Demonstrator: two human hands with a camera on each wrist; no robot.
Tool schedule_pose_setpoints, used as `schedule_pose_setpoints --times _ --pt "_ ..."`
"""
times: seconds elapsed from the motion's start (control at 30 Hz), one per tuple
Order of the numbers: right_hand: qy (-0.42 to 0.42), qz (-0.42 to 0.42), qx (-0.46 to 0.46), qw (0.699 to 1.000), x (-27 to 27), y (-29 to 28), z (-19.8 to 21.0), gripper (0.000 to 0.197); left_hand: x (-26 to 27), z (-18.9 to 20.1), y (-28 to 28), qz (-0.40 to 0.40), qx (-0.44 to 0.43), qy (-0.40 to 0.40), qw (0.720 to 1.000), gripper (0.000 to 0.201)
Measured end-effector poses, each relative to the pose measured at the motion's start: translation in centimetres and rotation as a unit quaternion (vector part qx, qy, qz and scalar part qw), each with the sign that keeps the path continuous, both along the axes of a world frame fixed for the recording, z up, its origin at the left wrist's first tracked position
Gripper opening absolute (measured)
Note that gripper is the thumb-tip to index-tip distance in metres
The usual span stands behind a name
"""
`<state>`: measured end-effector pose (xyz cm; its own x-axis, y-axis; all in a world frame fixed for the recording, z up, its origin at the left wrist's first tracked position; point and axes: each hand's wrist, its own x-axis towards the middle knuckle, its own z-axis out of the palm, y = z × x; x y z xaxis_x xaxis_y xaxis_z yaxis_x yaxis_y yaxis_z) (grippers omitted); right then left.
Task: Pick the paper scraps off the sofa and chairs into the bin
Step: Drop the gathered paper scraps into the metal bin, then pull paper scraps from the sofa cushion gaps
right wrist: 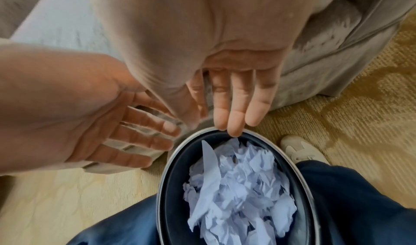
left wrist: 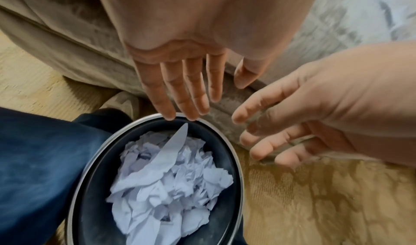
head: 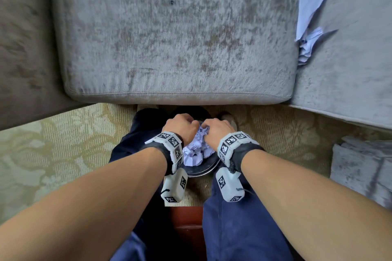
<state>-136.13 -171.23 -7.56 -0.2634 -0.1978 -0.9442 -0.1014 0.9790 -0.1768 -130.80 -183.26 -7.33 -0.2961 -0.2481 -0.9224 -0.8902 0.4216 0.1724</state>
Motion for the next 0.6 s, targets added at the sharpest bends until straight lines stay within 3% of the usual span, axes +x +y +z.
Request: schedule_pose_setpoints --times 0.37,0.5,0.6 --pt "0.107 -0.041 0.031 0.993 -10.9 -2.5 10.4 0.027 -9.1 7.2 -3.3 -0.059 0.058 0.082 0.993 0.026" --pt "0.147 -0.093 0.039 0.984 -14.9 -3.4 14.0 0.032 -13.1 10.0 -5.3 -0.068 0.044 0.108 0.991 0.025" --pt "0.205 -0.164 0.015 0.965 -17.8 -3.6 15.2 0.025 -16.3 10.7 -5.5 -0.091 0.036 0.131 0.987 0.027"
